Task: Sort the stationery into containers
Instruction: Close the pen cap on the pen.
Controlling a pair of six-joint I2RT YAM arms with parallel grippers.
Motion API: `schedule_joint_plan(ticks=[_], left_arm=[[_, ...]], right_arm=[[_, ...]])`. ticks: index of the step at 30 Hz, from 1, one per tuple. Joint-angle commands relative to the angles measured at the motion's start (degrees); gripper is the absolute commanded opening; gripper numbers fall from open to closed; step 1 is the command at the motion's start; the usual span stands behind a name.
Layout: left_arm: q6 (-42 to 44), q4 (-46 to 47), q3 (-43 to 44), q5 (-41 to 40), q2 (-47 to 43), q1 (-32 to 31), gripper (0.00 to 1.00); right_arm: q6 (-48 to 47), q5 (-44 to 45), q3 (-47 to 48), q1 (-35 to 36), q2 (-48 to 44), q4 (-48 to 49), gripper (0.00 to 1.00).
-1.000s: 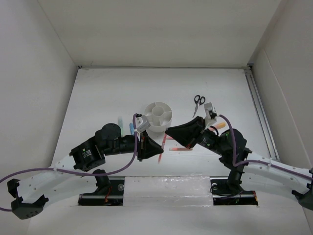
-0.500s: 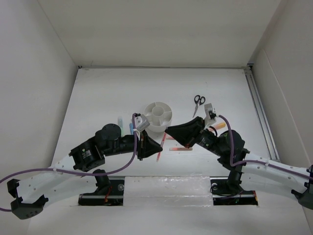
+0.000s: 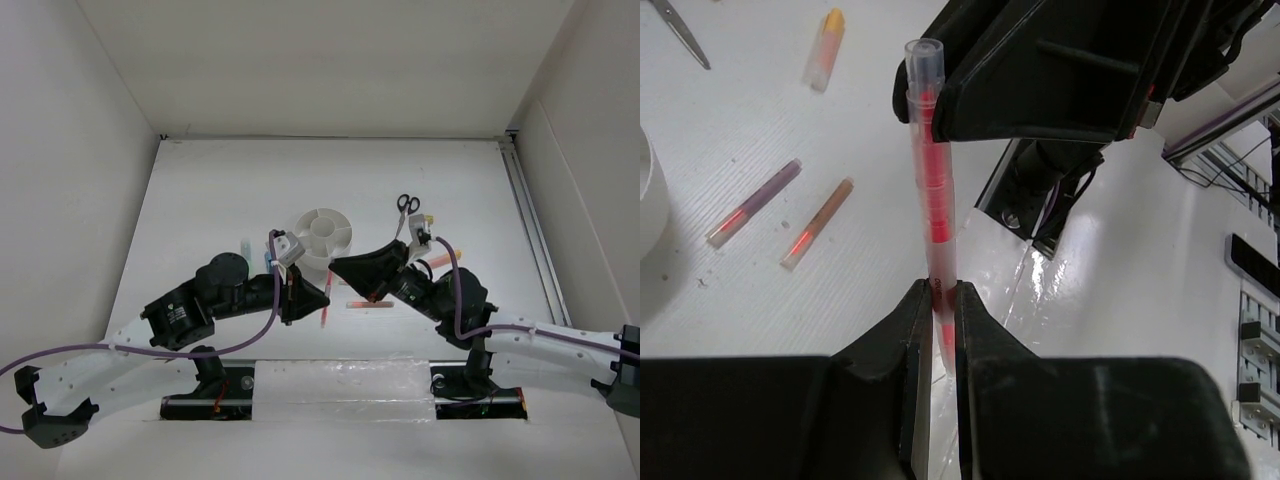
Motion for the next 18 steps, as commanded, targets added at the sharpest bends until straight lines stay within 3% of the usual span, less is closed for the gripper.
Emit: schedule_joint_plan(ticks=[1,18], left_arm=[[-0.16,5.17,0.44,-1.31,-1.49,0.33,0.0],[-0.16,4.64,0.44,-4.22,-3.69,0.33,0.0]], right_arm=[[-1.83,-0.33,1.62,1.88,2.43,0.25,0.0],[-7.28,-0.24,1.63,3.56,3.48,-2.03,0.0]])
